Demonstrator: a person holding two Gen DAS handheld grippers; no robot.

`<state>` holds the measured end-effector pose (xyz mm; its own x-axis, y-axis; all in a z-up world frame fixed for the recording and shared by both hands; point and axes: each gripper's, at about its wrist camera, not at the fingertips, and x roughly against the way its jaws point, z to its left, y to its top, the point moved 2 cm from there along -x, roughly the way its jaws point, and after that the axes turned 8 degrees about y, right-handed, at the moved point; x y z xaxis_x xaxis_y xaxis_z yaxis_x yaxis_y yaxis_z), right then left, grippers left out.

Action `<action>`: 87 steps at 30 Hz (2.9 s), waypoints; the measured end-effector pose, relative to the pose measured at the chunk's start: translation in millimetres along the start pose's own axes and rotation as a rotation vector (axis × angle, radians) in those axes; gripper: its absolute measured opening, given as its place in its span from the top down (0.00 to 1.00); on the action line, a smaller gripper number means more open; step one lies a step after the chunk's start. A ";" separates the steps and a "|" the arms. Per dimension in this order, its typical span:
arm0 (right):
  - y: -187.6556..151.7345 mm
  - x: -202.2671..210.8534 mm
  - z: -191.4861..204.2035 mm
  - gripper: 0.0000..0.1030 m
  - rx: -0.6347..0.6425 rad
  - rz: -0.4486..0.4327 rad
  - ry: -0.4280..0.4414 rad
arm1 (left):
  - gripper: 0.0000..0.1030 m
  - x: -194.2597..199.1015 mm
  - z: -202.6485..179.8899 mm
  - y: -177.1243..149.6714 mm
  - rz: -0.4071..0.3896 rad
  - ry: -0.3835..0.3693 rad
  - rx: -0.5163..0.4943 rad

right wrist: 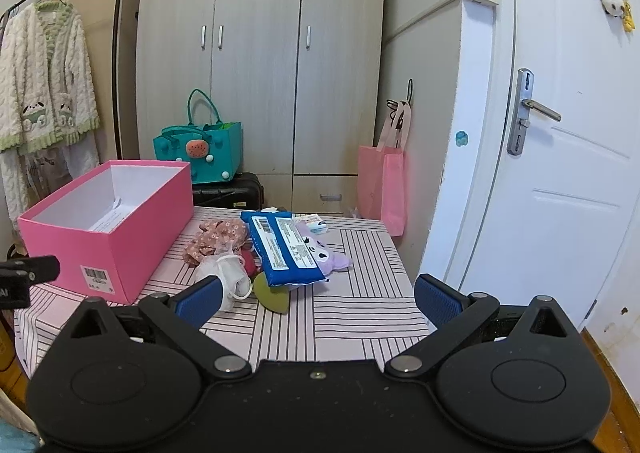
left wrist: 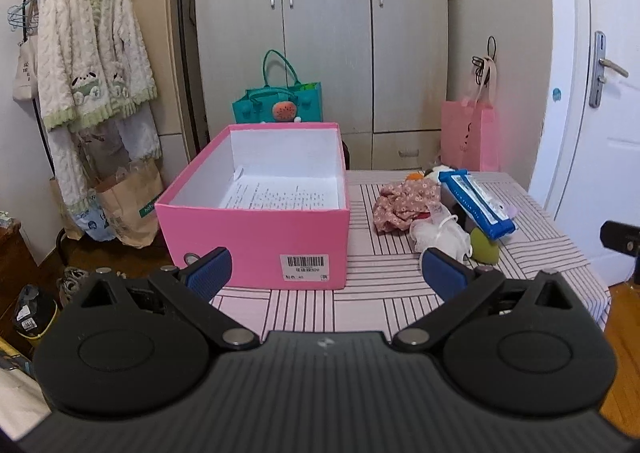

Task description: Organize soft objects

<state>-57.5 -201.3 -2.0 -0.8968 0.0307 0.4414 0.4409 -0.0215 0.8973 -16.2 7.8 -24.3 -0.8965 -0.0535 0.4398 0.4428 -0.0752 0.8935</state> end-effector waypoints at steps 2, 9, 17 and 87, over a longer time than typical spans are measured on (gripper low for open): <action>0.5 -0.4 1.6 0.00 0.001 0.001 0.002 | 0.00 1.5 0.8 0.2 -0.008 0.008 0.000; 0.3 -0.8 6.2 0.00 0.015 0.004 0.018 | 0.00 3.5 5.0 -0.7 -0.015 0.003 0.021; 0.7 -4.3 8.5 0.00 0.018 0.012 0.013 | 0.01 1.3 4.6 -2.9 -0.016 0.005 0.023; -60.3 -207.4 -26.7 0.60 -0.073 0.089 0.368 | 0.30 -204.3 -120.2 -19.8 0.296 -0.371 0.004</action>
<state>100.9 -233.0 -147.7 -0.8140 -0.3353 0.4744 0.5261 -0.0790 0.8467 160.0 -99.5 -142.8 -0.6770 0.2872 0.6776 0.6806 -0.1061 0.7250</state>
